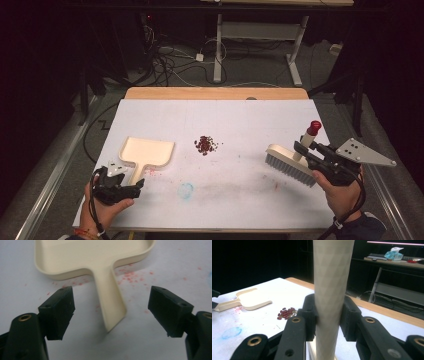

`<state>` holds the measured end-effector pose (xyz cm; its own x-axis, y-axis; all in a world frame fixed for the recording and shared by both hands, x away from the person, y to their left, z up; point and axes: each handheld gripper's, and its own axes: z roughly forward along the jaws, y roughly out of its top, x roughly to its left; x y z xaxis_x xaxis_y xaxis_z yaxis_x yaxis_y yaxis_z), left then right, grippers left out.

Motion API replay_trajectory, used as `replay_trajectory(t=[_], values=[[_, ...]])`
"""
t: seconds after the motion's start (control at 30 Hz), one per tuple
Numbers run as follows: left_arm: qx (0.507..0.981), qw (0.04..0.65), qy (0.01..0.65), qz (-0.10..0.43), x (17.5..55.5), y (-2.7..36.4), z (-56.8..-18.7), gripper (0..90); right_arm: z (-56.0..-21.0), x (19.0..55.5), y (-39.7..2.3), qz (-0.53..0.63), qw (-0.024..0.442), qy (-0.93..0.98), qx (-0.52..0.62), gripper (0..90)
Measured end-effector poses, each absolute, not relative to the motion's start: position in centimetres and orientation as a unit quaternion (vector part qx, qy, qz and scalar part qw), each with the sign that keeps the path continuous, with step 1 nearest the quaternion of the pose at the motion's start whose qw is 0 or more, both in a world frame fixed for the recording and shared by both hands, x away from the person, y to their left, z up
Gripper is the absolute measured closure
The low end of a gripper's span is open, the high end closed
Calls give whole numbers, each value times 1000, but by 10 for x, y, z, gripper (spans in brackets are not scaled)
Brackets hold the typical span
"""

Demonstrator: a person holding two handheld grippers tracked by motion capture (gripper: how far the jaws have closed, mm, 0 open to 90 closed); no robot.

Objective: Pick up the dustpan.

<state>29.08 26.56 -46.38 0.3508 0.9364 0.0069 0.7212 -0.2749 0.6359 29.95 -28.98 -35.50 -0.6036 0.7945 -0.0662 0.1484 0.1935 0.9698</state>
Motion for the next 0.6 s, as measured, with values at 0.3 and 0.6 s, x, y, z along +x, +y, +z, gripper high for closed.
replay_trajectory(t=[0.3, 0.6], values=[[783, 257, 546, 152, 333, 262, -486, 289, -354, 301, -290, 543, 298, 711, 332, 697], [776, 260, 556, 147, 349, 259, -486, 376, -355, 302, -291, 545, 299, 710, 331, 698]])
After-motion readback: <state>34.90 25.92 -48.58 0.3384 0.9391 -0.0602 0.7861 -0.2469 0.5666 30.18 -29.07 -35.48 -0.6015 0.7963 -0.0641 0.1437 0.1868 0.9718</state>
